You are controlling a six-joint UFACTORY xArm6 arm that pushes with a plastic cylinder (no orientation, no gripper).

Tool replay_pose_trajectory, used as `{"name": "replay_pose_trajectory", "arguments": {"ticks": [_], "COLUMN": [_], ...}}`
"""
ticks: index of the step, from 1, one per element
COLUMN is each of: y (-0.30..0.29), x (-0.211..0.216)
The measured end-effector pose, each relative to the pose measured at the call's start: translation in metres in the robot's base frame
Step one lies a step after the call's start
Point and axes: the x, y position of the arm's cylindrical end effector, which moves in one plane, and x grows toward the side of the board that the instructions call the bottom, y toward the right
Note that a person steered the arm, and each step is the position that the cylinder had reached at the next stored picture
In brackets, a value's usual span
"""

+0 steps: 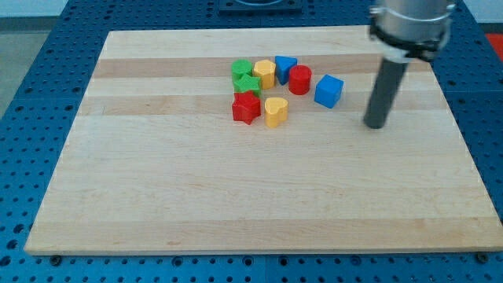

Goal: Adjust the group of blocks to form a circle

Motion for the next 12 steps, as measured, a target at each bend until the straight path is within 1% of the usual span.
{"name": "replay_pose_trajectory", "arguments": {"ticks": [1, 2, 3, 4, 7, 9, 10, 11, 12], "y": [0.013, 0.011, 0.0, -0.023, -0.068, -0.084, -0.087, -0.054, -0.026], "x": [-0.023, -0.057, -0.076, -0.067, -0.064, -0.044, -0.044, -0.049, -0.088]}}
